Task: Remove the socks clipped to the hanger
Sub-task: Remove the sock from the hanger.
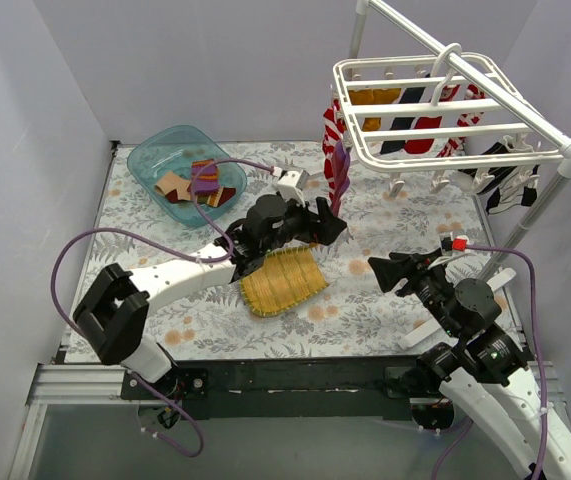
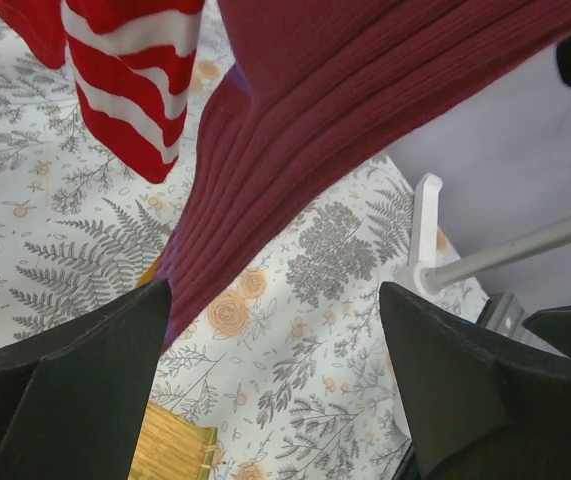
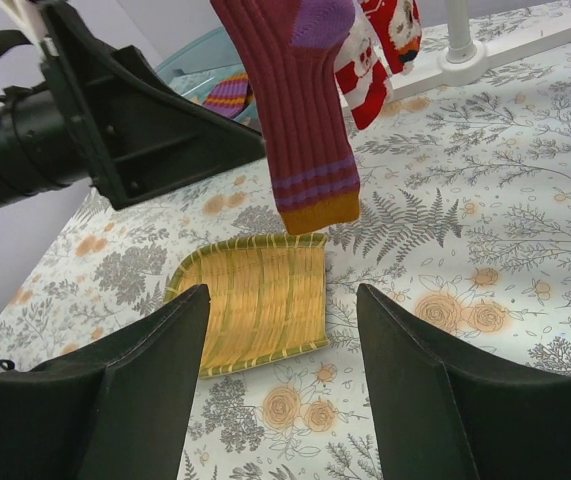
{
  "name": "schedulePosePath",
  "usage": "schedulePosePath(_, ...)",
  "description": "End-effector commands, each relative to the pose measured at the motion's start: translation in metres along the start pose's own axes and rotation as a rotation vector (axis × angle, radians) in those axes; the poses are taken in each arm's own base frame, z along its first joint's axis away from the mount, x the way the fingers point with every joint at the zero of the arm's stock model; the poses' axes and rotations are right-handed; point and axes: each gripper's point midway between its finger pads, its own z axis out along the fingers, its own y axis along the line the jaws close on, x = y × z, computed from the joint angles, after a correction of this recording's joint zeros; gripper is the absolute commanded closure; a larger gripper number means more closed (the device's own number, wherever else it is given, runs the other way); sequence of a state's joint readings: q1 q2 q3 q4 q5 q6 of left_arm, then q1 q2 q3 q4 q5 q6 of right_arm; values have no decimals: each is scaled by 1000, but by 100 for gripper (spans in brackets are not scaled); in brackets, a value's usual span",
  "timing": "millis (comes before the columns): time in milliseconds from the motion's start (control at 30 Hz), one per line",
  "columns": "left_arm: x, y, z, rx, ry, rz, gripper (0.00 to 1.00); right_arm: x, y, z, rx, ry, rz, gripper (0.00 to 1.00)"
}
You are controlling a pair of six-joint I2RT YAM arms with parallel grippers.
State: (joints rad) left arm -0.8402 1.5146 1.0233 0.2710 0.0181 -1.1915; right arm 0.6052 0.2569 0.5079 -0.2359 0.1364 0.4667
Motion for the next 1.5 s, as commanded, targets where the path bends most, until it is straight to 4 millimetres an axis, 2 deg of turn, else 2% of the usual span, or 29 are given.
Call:
schedulePosePath(0, -14, -12, 15, 8, -52, 60, 15, -8, 1, 3, 0, -40, -5, 31)
schedulePosePath(167, -15, -12, 31, -38, -76, 88, 23, -4, 0, 4, 0, -29, -6, 31)
schedulePosePath(267, -11, -12, 41, -46, -76, 121, 35, -1, 0, 6, -5, -25, -6, 31)
schedulePosePath(300, -13, -15, 42, -40, -81, 123, 50, -1, 0, 7, -9, -23, -5, 31)
schedulePosePath(433, -12, -30, 44, 1, -76, 130, 91, 5, -1, 10, -12, -8, -13, 31)
schedulePosePath(533, -10, -46, 39, 48, -68, 137, 100, 10, -2, 12, -18, 0, -26, 31)
schedulePosePath(900, -7, -96, 9, 210, -24, 44, 100, 29, -4, 25, -38, 48, -60, 23)
schedulePosePath(1000, -6, -106, 2, 246, -16, 29, 100, 30, -4, 28, -40, 44, -63, 22)
schedulePosePath(1433, 18, -145, -13, 356, 47, -32, 100, 30, -10, 33, -13, 31, -74, 18)
schedulePosePath(1467, 18, -147, -14, 360, 50, -39, 100, 24, -8, 34, -19, 5, -72, 18)
